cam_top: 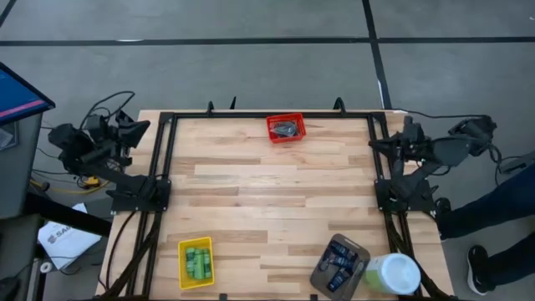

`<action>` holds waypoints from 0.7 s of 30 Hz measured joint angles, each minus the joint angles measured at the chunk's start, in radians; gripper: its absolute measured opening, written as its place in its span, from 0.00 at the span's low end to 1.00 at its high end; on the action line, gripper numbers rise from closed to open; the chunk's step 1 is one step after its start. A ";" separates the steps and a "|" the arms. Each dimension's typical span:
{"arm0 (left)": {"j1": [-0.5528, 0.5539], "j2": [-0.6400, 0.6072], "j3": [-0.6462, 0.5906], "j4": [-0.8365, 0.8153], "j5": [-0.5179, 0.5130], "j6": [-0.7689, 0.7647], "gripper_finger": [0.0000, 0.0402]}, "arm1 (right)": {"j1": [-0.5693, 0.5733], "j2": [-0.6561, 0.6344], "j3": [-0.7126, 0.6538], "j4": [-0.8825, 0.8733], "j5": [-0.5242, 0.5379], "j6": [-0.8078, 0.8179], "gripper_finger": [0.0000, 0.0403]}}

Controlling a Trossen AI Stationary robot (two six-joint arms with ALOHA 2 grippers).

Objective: Pick & Place Travel size toiletries
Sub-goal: Return to Home Position

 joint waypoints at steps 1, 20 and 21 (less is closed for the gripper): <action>0.000 -0.008 0.000 -0.007 0.000 0.008 0.00 | 0.000 -0.058 -0.067 0.051 0.006 -0.005 0.00; 0.000 -0.020 -0.157 -0.040 -0.103 -0.090 0.00 | -0.016 -0.668 -0.701 0.724 -0.001 -0.516 0.00; 0.000 -0.020 -0.180 -0.033 -0.100 -0.122 0.00 | -0.014 -0.667 -0.716 0.707 -0.011 -0.512 0.00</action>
